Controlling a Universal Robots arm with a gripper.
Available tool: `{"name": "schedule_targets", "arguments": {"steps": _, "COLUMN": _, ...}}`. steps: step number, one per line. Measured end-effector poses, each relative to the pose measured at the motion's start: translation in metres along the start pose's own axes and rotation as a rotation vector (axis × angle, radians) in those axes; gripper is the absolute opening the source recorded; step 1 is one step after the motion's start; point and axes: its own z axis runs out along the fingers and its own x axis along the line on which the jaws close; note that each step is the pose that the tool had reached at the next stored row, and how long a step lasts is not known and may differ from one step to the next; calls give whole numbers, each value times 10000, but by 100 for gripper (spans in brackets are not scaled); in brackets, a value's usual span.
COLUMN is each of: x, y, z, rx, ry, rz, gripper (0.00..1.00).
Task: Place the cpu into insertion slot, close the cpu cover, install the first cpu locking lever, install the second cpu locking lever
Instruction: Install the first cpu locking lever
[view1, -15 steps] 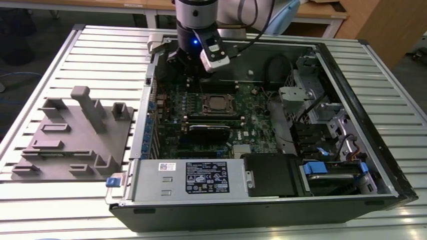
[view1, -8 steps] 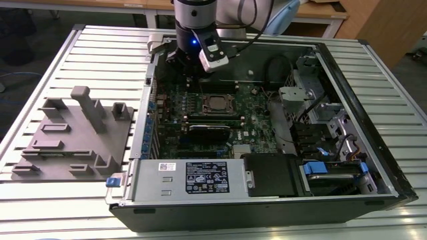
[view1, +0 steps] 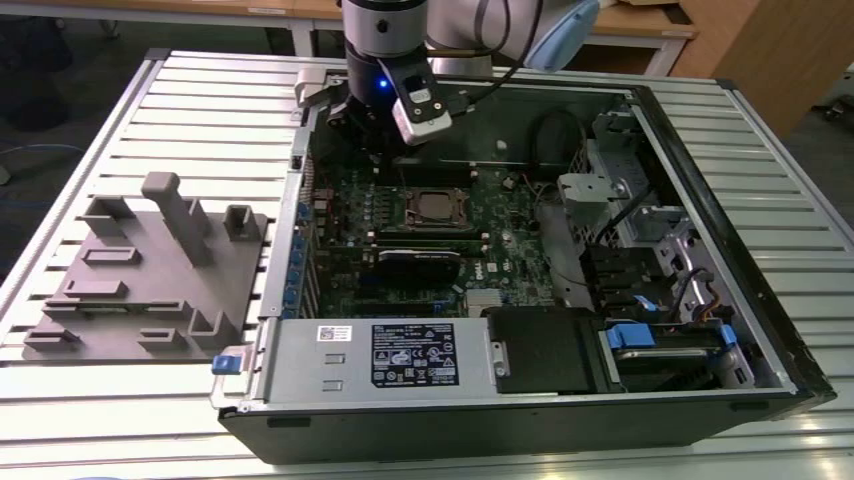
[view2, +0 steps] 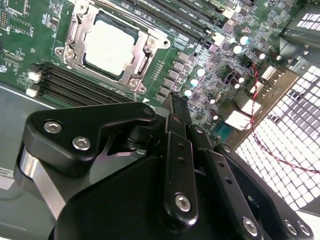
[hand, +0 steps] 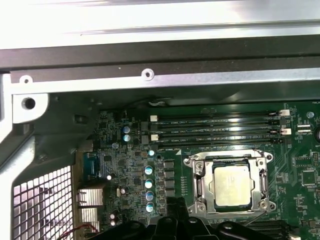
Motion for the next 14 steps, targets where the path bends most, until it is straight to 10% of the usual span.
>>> {"name": "schedule_targets", "arguments": {"steps": 14, "x": 54, "y": -3, "z": 0, "rx": -1, "ry": -1, "rz": 1, "gripper": 10}}
